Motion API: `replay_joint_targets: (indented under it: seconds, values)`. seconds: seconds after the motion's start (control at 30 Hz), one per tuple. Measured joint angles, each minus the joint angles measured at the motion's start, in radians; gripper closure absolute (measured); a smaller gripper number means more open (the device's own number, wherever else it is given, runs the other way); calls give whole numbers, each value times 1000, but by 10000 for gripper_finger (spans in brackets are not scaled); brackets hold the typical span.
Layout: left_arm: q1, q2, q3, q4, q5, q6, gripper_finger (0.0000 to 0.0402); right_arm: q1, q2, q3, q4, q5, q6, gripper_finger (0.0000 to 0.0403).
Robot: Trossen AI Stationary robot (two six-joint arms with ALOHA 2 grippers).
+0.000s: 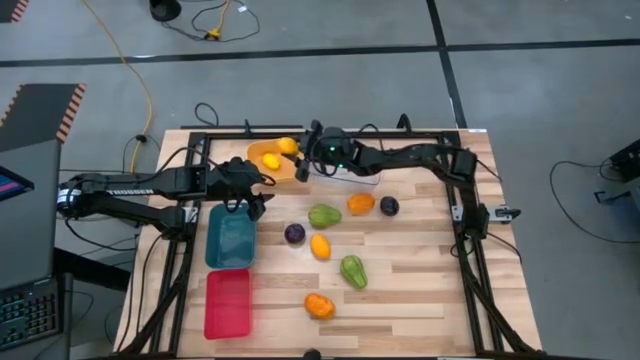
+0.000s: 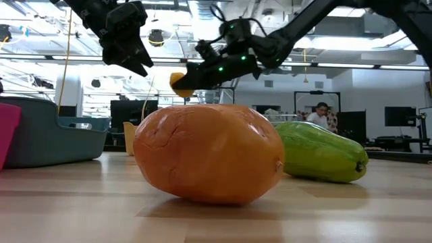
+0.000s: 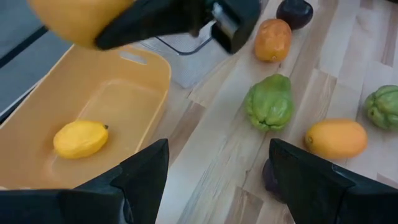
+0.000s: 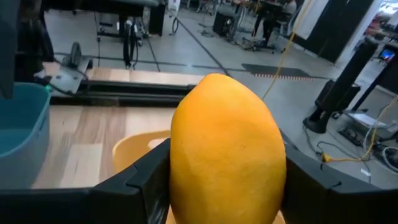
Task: Sort produce into baskets
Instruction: Put the right yellow lemon into the yellow bin
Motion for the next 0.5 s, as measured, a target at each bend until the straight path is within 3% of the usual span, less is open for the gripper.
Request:
replay_joint_targets:
  seconds: [0.33,0.5]
  values:
    - [-1,0,0,0,-1,0,137,0,43,92,-59,5,1,137]
    - [-1,0,0,0,-2,3,137,-7,43,128,-140,4,1,97]
